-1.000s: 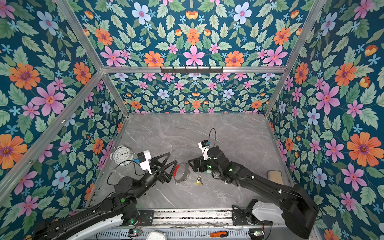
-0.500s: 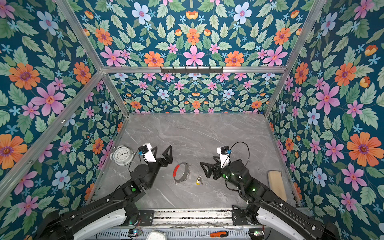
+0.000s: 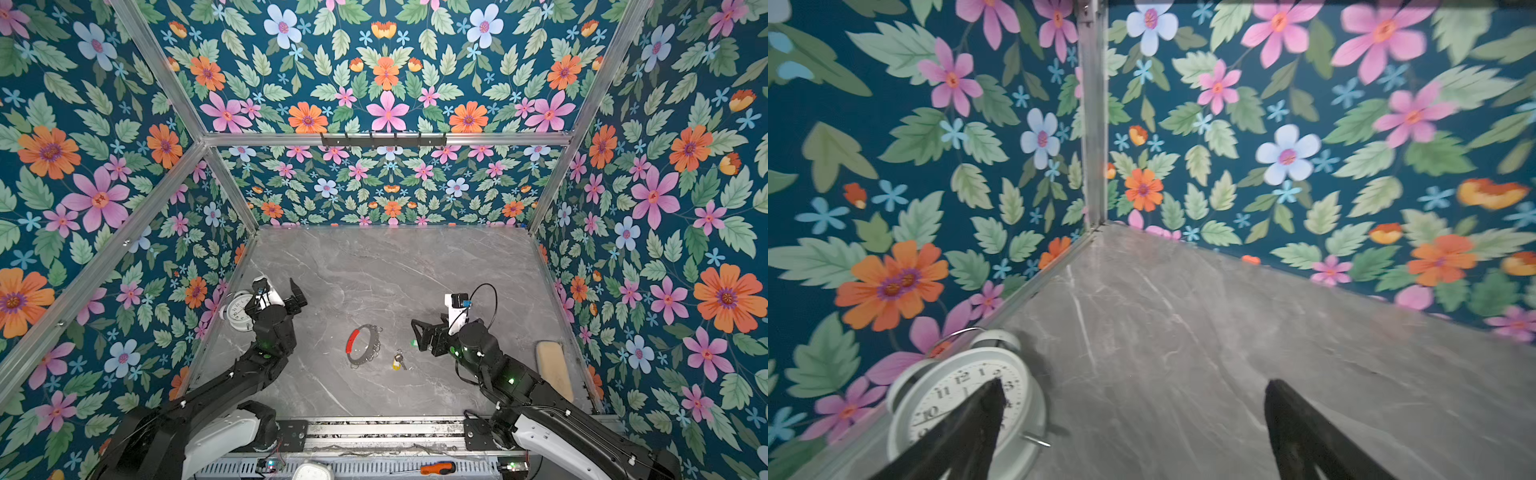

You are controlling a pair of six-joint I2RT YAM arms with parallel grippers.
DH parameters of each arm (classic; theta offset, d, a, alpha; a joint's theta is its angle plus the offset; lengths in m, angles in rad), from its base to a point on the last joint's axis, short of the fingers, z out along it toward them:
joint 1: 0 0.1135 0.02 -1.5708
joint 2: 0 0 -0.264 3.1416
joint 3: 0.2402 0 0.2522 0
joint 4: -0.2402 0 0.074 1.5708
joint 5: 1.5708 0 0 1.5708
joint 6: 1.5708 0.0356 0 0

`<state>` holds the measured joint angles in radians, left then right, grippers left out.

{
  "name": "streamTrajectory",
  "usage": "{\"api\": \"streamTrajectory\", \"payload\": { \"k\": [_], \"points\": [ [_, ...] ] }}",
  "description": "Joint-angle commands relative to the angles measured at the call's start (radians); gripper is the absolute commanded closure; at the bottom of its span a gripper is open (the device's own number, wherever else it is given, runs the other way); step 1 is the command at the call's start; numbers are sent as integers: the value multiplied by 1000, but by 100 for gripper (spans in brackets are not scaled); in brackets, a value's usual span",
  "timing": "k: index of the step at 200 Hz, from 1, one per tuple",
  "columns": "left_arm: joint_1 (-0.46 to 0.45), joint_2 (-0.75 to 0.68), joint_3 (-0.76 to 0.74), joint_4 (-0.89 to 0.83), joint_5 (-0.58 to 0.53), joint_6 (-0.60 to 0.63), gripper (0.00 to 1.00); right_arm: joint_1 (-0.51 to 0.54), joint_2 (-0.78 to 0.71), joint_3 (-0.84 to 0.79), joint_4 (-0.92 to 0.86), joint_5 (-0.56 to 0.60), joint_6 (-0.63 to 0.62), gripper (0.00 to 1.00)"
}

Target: Remove the keys from the keyring

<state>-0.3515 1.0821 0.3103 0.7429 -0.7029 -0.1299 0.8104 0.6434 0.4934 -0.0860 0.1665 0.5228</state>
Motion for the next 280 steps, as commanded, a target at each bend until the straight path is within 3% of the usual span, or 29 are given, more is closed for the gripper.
{"api": "streamTrajectory", "payload": {
  "k": [1, 40, 65, 95, 112, 131, 142, 149, 179, 200, 253, 280],
  "points": [
    [78, 57, -31, 135, 70, 48, 1, 1, -14, 1, -29, 48, -7, 1],
    [151, 276, -63, 339, 171, 113, 1, 0, -27, -1, -46, 72, -18, 1],
    [161, 397, -109, 581, 181, 176, 3, 0, -22, 23, -75, 88, -21, 1],
    [195, 508, -122, 723, 295, 201, 3, -1, -2, 19, -37, 100, -54, 1],
    [249, 470, -91, 563, 392, 131, 4, -2, 22, 29, -26, 122, -57, 1],
    [271, 560, -81, 677, 464, 163, 0, -5, 55, 45, -11, 121, -90, 1],
    [283, 518, -31, 490, 475, 126, 0, -5, 71, 51, 4, 127, -110, 1],
    [300, 526, -29, 502, 505, 117, 0, -7, 81, 50, 18, 140, -120, 1],
    [302, 539, -42, 561, 429, 107, 0, -22, 114, 3, 152, 296, -181, 1],
    [301, 537, -43, 557, 437, 110, 0, -145, 158, -23, 284, 286, -194, 1],
    [301, 537, -44, 557, 439, 110, 0, -593, 329, -82, 506, 231, -260, 1],
    [301, 538, -43, 558, 440, 110, 0, -730, 420, -125, 564, 220, -289, 1]
  ]
}}
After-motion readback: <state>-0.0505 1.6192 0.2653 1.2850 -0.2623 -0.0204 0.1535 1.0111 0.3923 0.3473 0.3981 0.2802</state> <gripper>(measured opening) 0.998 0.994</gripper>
